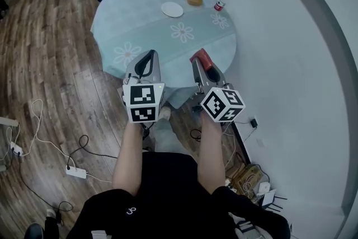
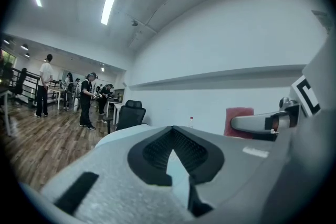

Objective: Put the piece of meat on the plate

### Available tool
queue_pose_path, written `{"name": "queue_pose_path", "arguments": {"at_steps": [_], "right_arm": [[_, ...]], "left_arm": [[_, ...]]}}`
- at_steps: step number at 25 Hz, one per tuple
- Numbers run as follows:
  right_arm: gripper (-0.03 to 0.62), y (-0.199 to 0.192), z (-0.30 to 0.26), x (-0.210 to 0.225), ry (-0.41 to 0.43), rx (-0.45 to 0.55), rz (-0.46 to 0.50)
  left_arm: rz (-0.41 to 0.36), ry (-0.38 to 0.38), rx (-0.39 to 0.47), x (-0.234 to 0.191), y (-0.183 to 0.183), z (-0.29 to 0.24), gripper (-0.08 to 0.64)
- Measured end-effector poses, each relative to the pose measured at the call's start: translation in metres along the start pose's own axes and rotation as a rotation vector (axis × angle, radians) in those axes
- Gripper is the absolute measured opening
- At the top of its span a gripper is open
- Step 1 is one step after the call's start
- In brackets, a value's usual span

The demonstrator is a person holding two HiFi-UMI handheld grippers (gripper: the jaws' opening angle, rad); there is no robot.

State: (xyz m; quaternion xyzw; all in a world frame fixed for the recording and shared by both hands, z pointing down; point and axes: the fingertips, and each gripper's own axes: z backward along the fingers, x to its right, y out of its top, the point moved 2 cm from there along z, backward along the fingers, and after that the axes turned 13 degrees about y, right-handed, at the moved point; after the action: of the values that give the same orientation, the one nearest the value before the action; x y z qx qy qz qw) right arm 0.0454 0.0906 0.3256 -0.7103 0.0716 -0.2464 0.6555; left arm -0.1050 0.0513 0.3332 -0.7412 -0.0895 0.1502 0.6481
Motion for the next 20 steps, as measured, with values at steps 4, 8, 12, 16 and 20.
{"name": "queue_pose_path", "arguments": {"at_steps": [4, 8, 12, 16, 20], "right_arm": [[0.103, -0.004, -0.040, 0.040, 0.035, -0.018, -0.026], [0.103, -0.003, -0.076, 0.099, 0.053, -0.039, -0.056], [0.103, 0.002, -0.103, 0.178, 0.026, -0.042, -0.104], [0.103, 0.021, -0.114, 0.246, -0.011, -0.032, -0.104], [0.103, 0.037, -0.112, 0.308, -0.059, 0.015, -0.141]], "left_arm": [[-0.010, 0.047, -0.030, -0.003, -0.009, -0.051, -0.006], [-0.022, 0.072, -0.074, 0.012, -0.019, -0.114, -0.005], [-0.059, 0.043, -0.128, 0.051, -0.029, -0.185, -0.005], [-0.070, 0.007, -0.147, 0.092, -0.023, -0.246, -0.005], [-0.088, -0.021, -0.155, 0.126, -0.022, -0.285, -0.005]]}}
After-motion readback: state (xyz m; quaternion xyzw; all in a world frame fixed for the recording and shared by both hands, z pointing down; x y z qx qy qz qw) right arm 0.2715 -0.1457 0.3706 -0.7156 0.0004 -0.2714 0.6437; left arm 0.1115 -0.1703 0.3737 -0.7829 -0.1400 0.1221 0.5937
